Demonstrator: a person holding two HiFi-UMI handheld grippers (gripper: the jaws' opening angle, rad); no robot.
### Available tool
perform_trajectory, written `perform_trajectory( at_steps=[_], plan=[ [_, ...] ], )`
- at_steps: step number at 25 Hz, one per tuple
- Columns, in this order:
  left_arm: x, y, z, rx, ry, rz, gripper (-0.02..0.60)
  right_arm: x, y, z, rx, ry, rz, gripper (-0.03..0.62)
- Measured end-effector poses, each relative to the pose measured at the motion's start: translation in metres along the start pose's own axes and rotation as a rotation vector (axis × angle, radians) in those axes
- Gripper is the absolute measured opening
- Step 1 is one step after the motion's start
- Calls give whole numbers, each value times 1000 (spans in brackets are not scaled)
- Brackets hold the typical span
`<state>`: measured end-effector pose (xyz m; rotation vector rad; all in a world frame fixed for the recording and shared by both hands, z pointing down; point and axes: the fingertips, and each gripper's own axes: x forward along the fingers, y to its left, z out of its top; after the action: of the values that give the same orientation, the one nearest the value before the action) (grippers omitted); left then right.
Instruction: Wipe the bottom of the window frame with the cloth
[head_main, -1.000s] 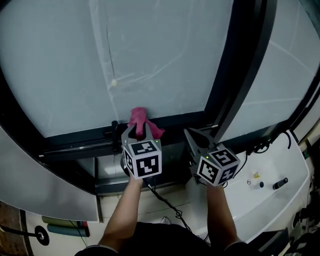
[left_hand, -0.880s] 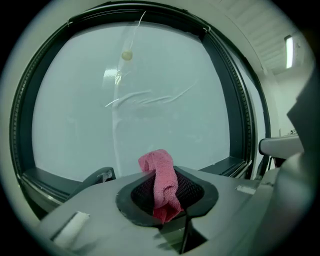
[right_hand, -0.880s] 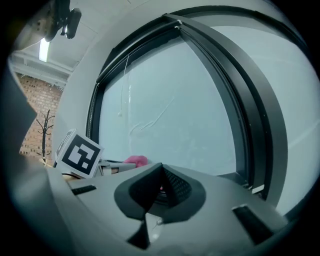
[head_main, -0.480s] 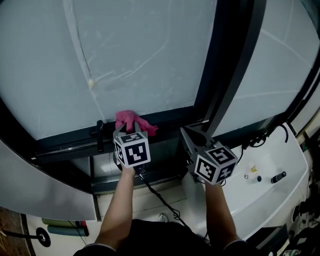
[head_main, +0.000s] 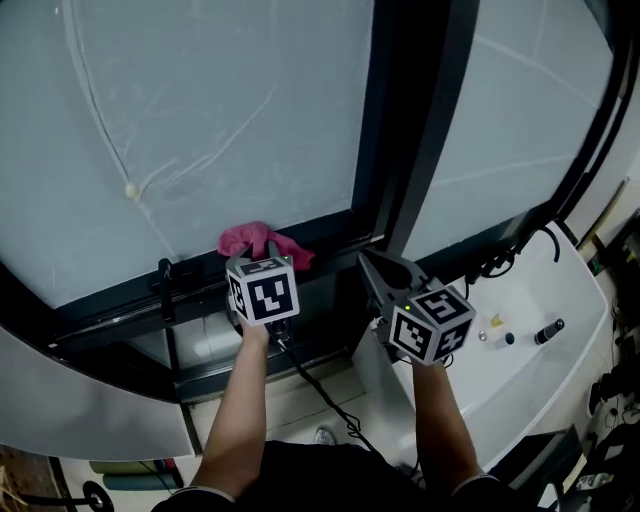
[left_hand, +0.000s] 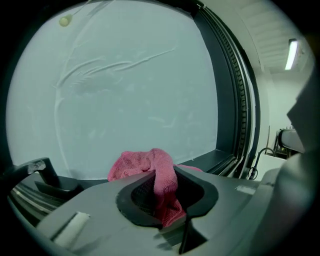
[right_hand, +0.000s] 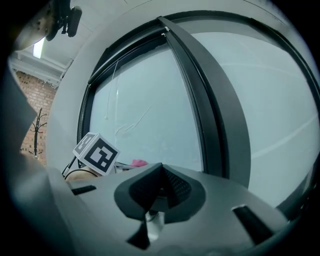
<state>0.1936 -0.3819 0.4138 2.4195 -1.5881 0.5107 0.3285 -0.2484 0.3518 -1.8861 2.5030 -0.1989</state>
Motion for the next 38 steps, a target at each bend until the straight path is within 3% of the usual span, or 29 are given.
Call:
perform_trajectory(
  at_steps=[21,32,38],
  plan=[
    [54,-175,28,104,56,-279,84,-73,-97,12,16,-45,-217,0],
    [52,-187,32,99,50,-351,81,-87,-92,20,12,-67,-233,0],
    [4,-157,54,81,-69,-366,81,-77,-64,30,-12,-85,-187,0]
  ],
)
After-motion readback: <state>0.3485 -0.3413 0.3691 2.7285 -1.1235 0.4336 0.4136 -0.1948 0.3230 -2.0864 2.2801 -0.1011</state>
